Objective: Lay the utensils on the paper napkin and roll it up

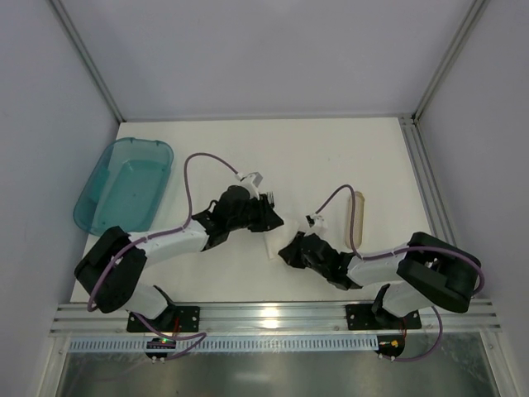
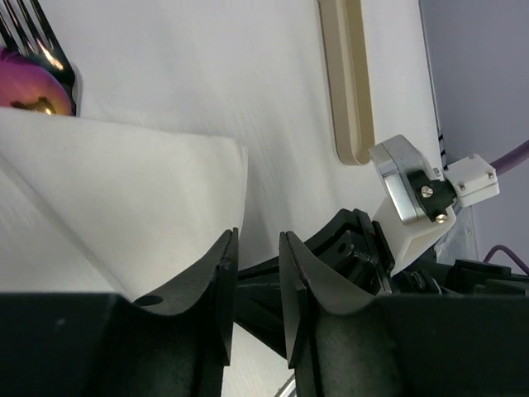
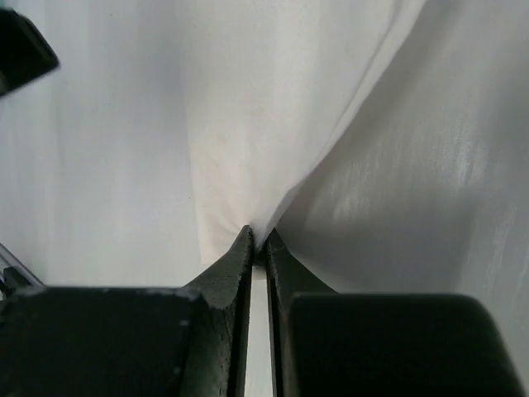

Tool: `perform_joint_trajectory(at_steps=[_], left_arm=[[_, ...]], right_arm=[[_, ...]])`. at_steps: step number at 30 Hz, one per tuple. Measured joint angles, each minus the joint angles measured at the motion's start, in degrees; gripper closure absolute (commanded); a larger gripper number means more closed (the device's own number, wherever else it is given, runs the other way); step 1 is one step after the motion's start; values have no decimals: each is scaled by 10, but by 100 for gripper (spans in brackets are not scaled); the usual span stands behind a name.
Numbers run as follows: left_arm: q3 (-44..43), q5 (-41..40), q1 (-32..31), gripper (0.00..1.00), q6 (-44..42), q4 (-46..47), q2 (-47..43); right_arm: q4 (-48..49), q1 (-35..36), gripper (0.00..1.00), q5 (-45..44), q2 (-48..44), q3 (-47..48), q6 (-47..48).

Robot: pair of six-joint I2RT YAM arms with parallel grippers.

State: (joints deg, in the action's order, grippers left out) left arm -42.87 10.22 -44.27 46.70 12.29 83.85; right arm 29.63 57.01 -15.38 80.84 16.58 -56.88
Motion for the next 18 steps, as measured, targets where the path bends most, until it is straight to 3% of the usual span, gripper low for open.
perform_joint_trajectory(at_steps=[18], left_arm=[[114, 29, -30, 90, 50, 74, 51]], right_arm=[[26, 0, 92, 6, 34, 12, -42]])
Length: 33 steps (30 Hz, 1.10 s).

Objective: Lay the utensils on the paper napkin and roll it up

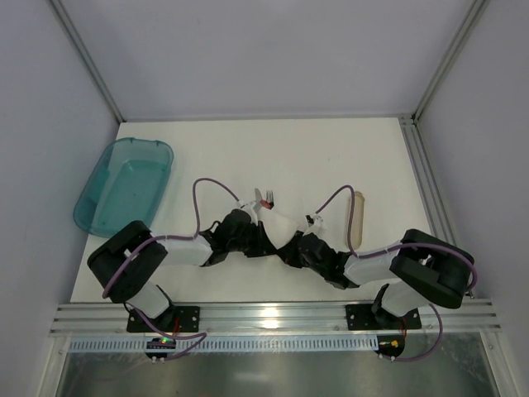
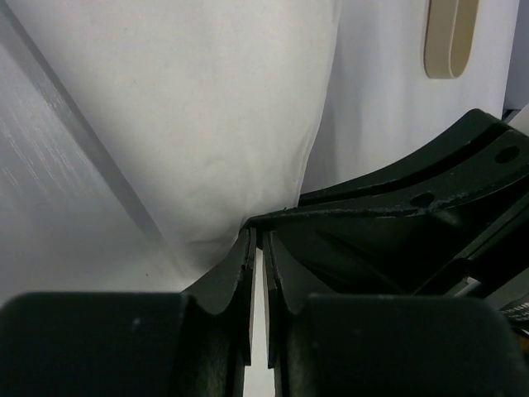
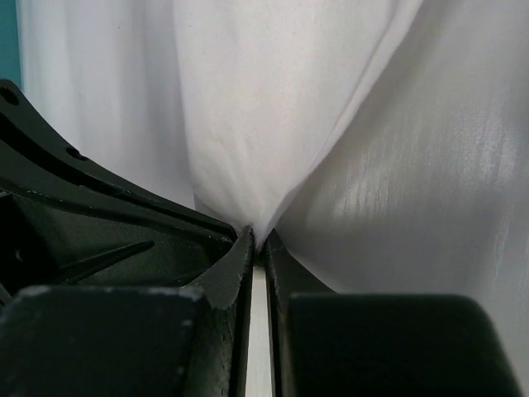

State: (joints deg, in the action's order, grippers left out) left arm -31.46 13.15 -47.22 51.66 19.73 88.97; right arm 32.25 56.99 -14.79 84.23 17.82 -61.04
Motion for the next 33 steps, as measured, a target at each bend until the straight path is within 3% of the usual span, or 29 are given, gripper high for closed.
perform_joint_trajectory(at_steps=[11, 22, 24, 26, 33], left_arm=[[30, -3, -3, 92, 6, 53, 7], [33, -3, -8, 92, 5, 64, 17], [33, -3, -8, 91, 5, 68, 20], [33, -3, -10, 91, 5, 71, 21], [33, -3, -11, 91, 4, 73, 23]], right_arm=[[-12, -1, 85, 0, -6, 2, -15], [-207, -1, 85, -25, -150, 19, -4], [-227, -7, 89, -29, -159, 34, 14], [-233, -24, 96, -16, -153, 57, 40], [-170, -113, 96, 95, -53, 118, 115]])
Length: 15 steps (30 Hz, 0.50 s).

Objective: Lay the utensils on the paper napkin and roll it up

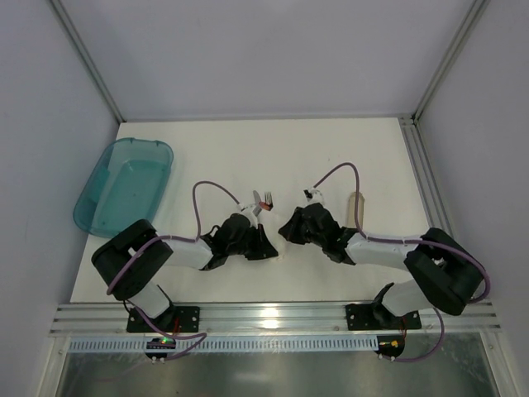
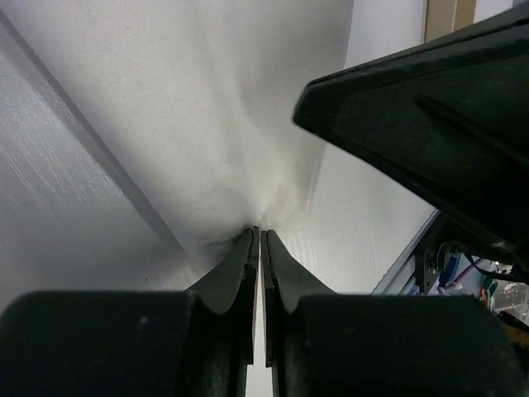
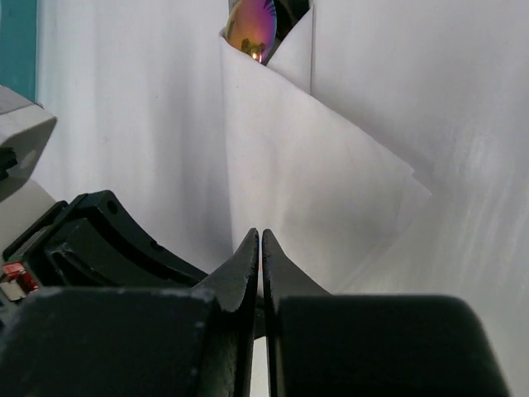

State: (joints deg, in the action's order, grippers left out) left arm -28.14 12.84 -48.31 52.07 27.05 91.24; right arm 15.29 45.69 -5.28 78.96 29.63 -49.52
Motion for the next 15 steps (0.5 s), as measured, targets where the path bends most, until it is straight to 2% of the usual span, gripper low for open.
perform_joint_trajectory(at_steps=[7, 15], left_arm=[[1, -2, 0, 91, -1, -1, -1], [2, -2, -1, 88, -14, -14, -12]], right_arm=[[102, -17, 96, 99, 86, -11, 23], [235, -19, 96, 129, 122, -75, 9]])
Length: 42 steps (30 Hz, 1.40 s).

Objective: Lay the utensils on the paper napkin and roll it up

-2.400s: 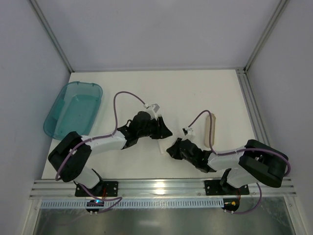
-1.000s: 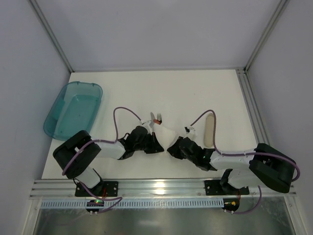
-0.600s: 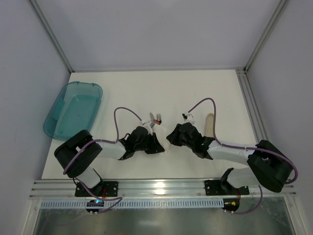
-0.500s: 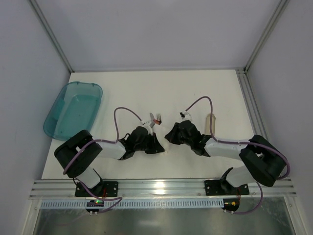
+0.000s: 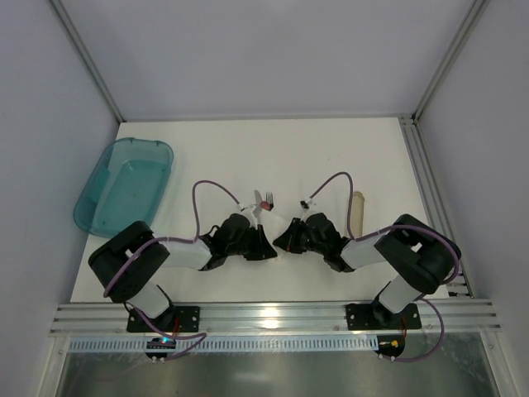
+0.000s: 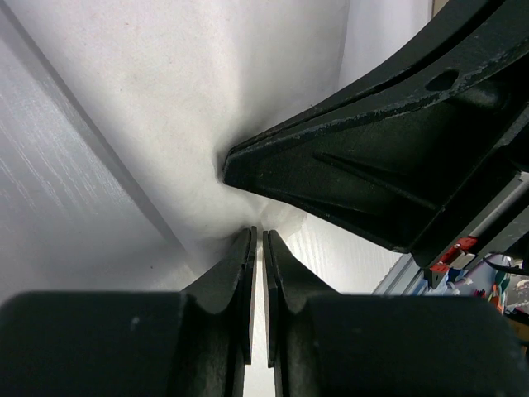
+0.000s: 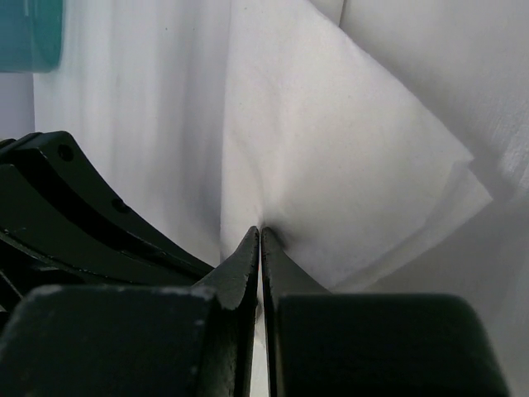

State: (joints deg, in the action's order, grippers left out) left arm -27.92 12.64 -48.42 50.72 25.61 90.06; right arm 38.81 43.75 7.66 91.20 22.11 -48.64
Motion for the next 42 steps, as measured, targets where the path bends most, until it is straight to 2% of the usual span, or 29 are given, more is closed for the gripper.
perform_joint_trajectory(at_steps=[10, 24, 30, 39, 42], left_arm=[[-10, 7, -1, 87, -11, -49, -17], [-9, 11, -1, 87, -11, -55, -21], [0, 20, -2, 87, -15, -85, -51], [5, 26, -2, 87, -15, -94, -45], [-1, 17, -3, 85, -16, -130, -59]], right_arm=[[86, 0, 96, 0, 21, -34, -24], [100, 0, 96, 0, 26, -38, -27], [100, 0, 96, 0, 26, -38, -27], [101, 0, 96, 0, 26, -39, -27], [104, 0, 96, 0, 26, -41, -25]])
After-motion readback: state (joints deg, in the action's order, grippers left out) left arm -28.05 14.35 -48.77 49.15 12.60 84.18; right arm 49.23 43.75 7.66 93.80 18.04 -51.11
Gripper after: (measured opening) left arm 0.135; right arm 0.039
